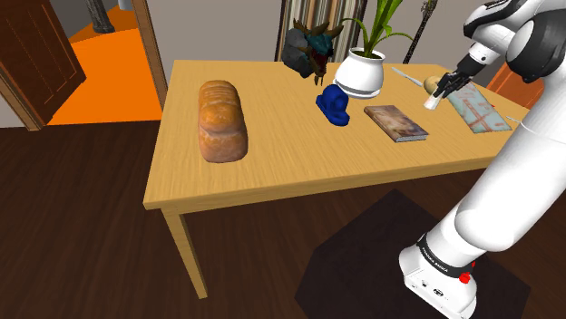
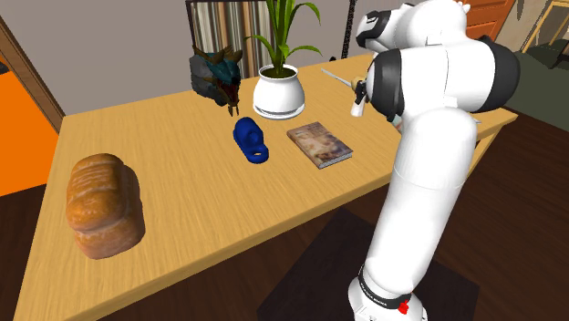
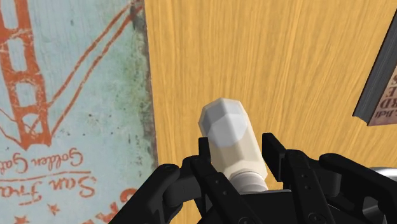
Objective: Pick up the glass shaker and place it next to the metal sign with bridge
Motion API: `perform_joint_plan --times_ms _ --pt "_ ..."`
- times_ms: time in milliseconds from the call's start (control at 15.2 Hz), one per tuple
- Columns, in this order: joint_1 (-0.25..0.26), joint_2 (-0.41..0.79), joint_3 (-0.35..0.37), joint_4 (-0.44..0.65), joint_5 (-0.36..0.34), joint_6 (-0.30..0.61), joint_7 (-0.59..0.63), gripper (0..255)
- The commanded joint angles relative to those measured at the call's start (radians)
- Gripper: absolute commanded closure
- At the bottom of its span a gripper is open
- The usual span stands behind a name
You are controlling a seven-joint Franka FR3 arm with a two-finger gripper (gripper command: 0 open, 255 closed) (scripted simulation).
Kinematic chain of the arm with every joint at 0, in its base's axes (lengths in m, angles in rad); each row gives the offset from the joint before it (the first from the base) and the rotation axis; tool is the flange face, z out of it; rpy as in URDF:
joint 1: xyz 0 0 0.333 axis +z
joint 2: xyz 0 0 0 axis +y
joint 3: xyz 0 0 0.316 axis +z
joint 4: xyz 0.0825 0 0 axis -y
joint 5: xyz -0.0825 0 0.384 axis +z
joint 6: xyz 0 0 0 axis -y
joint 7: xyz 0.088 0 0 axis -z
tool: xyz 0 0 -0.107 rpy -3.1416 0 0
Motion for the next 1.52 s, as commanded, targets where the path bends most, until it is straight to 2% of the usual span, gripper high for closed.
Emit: perform_joint_plan --times_ms 0,462,528,858,1122,1452 --pt "-0.003 0.007 0.001 -0.011 0.009 0.012 -0.009 255" --pt "-0.003 0.007 0.001 -0.011 0.009 0.012 -0.009 255" --pt "-0.003 0.007 0.001 -0.011 0.009 0.012 -0.009 0" --pt "-0.003 0.007 0.001 -0.011 0.009 0.012 -0.009 0" --pt "0.005 -0.049 -0.018 0.074 -0.057 -0.09 0.033 0" --pt "0.004 -0.049 -0.018 0.074 -0.057 -0.09 0.033 0"
